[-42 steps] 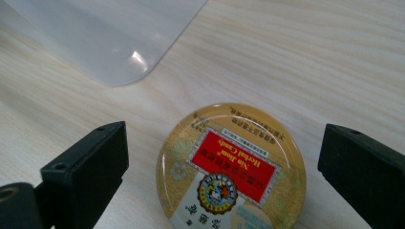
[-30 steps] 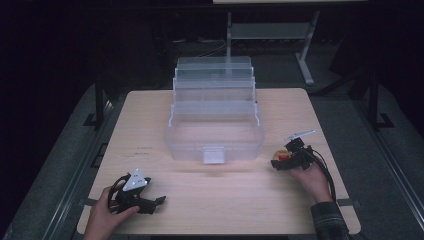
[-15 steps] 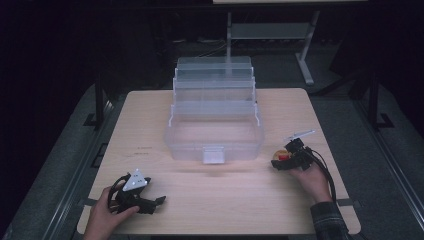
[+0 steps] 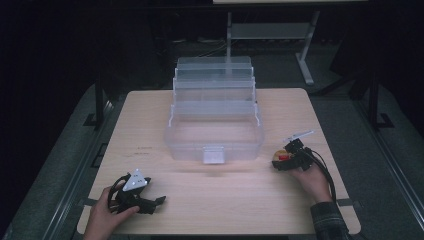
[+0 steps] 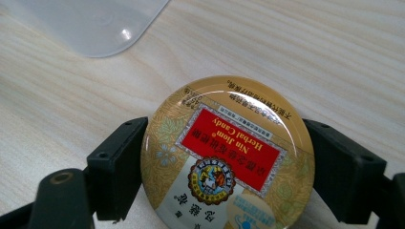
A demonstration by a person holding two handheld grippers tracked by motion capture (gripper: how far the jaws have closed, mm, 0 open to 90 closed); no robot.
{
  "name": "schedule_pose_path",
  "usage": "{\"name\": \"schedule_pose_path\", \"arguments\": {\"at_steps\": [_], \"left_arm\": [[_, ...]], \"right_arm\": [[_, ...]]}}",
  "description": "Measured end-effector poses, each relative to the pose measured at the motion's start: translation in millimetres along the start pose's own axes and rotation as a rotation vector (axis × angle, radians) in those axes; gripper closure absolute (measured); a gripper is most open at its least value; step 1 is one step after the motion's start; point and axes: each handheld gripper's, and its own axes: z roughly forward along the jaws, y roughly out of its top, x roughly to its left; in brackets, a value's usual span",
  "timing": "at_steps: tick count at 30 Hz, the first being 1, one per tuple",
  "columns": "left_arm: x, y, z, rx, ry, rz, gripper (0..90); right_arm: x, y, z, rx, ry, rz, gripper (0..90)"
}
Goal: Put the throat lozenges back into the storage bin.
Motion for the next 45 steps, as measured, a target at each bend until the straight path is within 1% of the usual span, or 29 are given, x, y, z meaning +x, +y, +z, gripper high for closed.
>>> {"name": "schedule_pose_path", "arguments": {"at_steps": [10, 20, 25, 32, 38, 45], "left_arm": [[0.0, 0.0, 0.0, 0.0, 0.0, 0.0, 11.1], [0.0, 0.0, 0.0, 0.0, 0.0, 0.0, 11.1], [0.1, 0.1, 0.0, 0.0, 0.0, 0.001, 11.1], [0.0, 0.0, 0.0, 0.0, 0.0, 0.0, 11.1], [0.1, 0.0, 0.0, 0.0, 0.0, 0.0, 11.1], [0.1, 0.0, 0.0, 0.001, 0.0, 0.0, 11.1]], "right_arm": [[-1.0, 0.3, -1.8, 0.008, -0.001, -0.006, 19.7], [-2.5, -0.3, -6.8, 0.006, 0.013, 0.022, 19.7], [-2.5, -0.1, -11.3, -0.011, 0.022, 0.022, 19.7], [-1.8, 0.9, -18.3, -0.016, 0.015, 0.023, 19.7], [-0.9, 3.1, -25.7, -0.027, 0.015, 0.01, 19.7], [-1.1, 5.9, -33.3, -0.041, 0.018, 0.006, 19.7]]}}
